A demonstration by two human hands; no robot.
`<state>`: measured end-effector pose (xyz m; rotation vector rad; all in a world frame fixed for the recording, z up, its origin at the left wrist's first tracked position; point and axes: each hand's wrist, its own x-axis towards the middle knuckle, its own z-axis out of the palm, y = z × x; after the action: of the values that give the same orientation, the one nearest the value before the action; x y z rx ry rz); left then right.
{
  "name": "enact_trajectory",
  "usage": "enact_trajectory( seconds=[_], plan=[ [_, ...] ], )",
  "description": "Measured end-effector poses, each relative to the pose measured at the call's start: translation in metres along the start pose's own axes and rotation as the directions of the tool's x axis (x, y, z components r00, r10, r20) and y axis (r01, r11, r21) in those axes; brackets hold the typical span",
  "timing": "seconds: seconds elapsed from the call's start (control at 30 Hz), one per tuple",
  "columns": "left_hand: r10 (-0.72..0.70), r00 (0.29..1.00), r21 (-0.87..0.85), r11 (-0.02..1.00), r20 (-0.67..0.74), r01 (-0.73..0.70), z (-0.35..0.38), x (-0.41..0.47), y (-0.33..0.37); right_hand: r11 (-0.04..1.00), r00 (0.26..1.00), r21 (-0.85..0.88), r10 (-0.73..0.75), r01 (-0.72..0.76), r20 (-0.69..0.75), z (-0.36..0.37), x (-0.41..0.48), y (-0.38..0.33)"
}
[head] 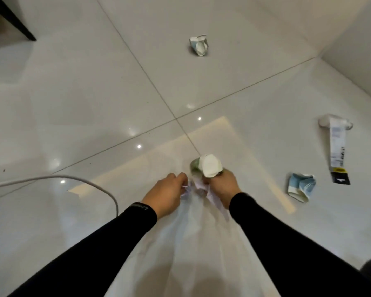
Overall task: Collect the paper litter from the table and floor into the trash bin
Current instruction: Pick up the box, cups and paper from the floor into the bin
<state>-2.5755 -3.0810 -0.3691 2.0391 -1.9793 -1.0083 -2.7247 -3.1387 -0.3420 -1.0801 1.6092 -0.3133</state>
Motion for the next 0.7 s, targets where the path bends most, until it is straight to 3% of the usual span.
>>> enact_trajectory(
  seconds=[0.13, 0.23, 0.33, 0.47, 0.53, 0.63, 0.7],
  plan=[
    [-0.021, 0.999, 0.129, 0.992, 0.030, 0.017, 0.027, 0.019, 0.008, 0.989, 0.991, 0.094, 0.118, -0.112, -0.062, -0.008, -0.005, 0.020],
    [-0.018, 0.999, 0.151, 0.988, -0.037, 0.023, 0.035, 0.022, 0.012, 0.894, 0.969, 0.420, 0.218, -0.152, -0.112, -0.031, -0.020, 0.027],
    [0.052, 0.999, 0.160, 0.986, 0.014, -0.053, 0.027, 0.026, 0.031, 0.824, 0.952, 0.551, 0.261, -0.134, -0.158, -0.068, -0.036, 0.022],
    [0.218, 0.975, -0.034, 0.975, -0.043, -0.219, -0.003, 0.047, 0.122, 0.867, 0.913, 0.499, 0.209, -0.008, -0.350, -0.140, -0.060, 0.005],
    [0.330, 0.938, -0.173, 0.922, -0.108, -0.345, -0.020, 0.054, 0.197, 0.867, 0.870, 0.492, 0.178, 0.083, -0.459, -0.193, -0.089, -0.002],
    [0.491, 0.869, -0.430, 0.772, -0.062, -0.467, -0.039, 0.039, 0.316, 0.880, 0.773, 0.425, 0.114, 0.213, -0.624, -0.280, -0.151, -0.013],
    [0.645, 0.764, -0.598, 0.621, 0.021, -0.507, -0.037, 0.015, 0.394, 0.906, 0.689, 0.359, 0.113, 0.224, -0.716, -0.338, -0.200, -0.014]
  ],
)
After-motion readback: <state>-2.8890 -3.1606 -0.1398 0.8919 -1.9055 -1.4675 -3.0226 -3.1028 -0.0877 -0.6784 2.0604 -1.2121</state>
